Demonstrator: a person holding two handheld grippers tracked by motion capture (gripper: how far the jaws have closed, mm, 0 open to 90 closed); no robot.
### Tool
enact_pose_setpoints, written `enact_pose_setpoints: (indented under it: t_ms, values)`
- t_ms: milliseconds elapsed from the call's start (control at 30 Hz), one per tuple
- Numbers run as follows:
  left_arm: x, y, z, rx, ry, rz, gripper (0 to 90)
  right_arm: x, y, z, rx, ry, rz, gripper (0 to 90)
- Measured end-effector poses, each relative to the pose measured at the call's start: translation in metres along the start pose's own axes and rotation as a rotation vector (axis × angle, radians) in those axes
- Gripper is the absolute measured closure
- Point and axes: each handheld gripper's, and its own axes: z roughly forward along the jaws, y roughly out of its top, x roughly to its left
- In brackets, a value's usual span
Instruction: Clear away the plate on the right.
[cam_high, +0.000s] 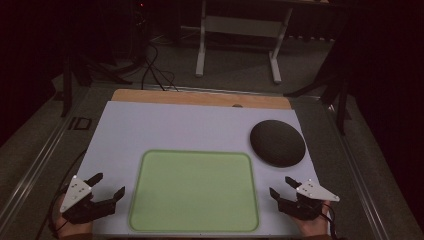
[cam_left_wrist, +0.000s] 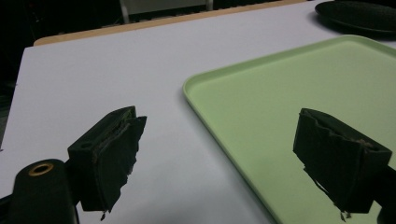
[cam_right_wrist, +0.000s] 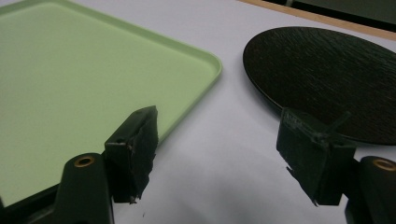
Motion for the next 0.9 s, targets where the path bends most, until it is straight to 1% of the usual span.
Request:
enact_pose_setpoints:
  t_ms: [33, 100, 233, 433, 633, 767, 900]
  values:
    - [0.0002, -0.0006, 0.0015, 0.011, 0.001, -0.001, 14.5, 0.0002, 0.0, -0.0001, 0.001, 0.001, 0.0, 29.5]
    - [0.0002, -0.0006, 0.0022, 0.013, 0.002, 0.0, 14.6, 0.0007, 0.0, -0.0003, 0.001, 0.002, -0.001, 29.4]
    - [0.0, -0.0005, 0.0031, 0.011, 0.006, 0.007, 14.6, 0.0006, 0.0003, -0.0012, -0.004, 0.001, 0.0, 29.4]
    - [0.0014, -0.0007, 0.0028, 0.008, 0.008, -0.001, 14.6, 0.0013, 0.0005, -0.0007, 0.001, 0.006, 0.001, 29.3]
    - [0.0013, -0.0006, 0.0028, 0.003, 0.015, 0.0, 14.6, 0.0019, 0.0017, -0.0011, -0.007, 0.007, 0.018, 29.3]
    - [0.0013, -0.0006, 0.003, 0.004, 0.015, 0.0, 14.6, 0.0029, 0.003, -0.0002, -0.009, 0.007, 0.012, 28.8]
    - [0.0013, -0.0005, 0.0029, 0.001, 0.019, 0.0, 14.6, 0.0021, 0.0038, 0.0006, -0.005, 0.006, 0.017, 28.3]
